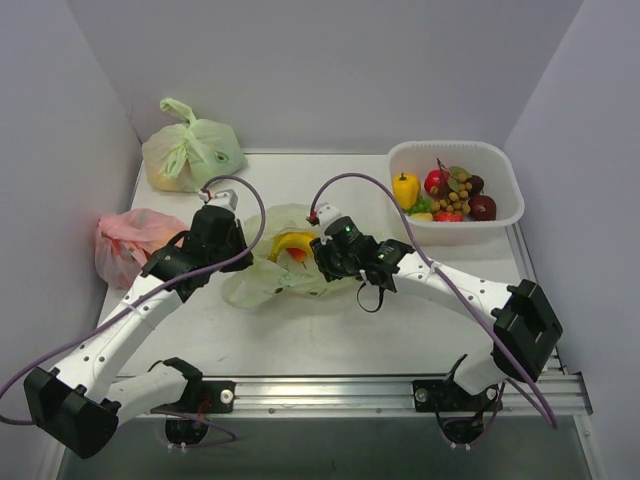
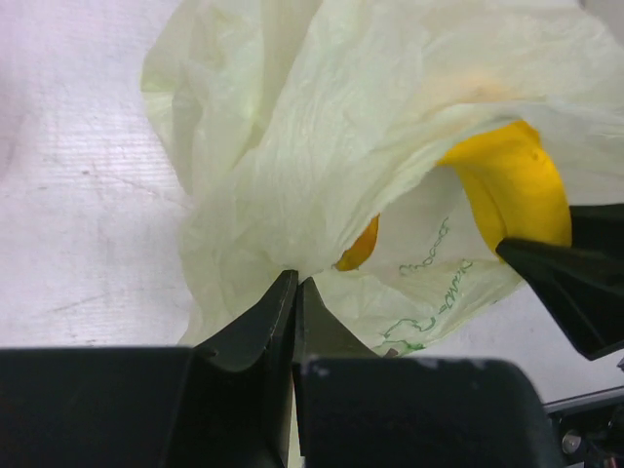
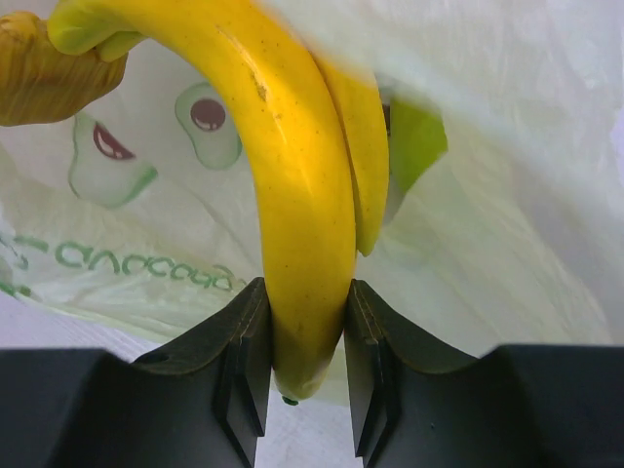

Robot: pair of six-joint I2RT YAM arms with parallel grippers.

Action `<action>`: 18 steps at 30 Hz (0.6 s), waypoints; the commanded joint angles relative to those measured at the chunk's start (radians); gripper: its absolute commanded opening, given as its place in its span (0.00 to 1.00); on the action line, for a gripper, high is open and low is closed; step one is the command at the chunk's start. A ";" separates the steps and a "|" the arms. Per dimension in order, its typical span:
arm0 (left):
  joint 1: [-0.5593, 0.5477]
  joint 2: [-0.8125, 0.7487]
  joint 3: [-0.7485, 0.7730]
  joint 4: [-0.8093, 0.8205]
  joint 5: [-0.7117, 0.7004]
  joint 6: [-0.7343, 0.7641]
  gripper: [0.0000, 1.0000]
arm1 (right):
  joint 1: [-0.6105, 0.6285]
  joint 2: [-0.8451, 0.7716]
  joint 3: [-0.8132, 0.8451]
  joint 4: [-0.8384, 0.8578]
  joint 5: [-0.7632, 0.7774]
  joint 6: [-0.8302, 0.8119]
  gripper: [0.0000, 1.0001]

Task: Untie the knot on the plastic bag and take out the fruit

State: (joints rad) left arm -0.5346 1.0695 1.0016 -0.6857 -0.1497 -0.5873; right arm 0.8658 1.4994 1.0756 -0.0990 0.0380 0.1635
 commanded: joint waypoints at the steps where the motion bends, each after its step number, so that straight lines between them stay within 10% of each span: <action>1: 0.033 -0.016 0.084 0.003 -0.030 0.043 0.00 | 0.009 -0.030 -0.034 -0.068 0.025 -0.045 0.00; 18: 0.048 -0.054 -0.047 -0.008 0.036 0.030 0.00 | 0.006 -0.252 -0.100 0.123 -0.194 0.068 0.00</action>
State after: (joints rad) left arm -0.4942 1.0466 0.9474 -0.7044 -0.1303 -0.5568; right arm 0.8658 1.3010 0.9649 -0.0753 -0.0402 0.2173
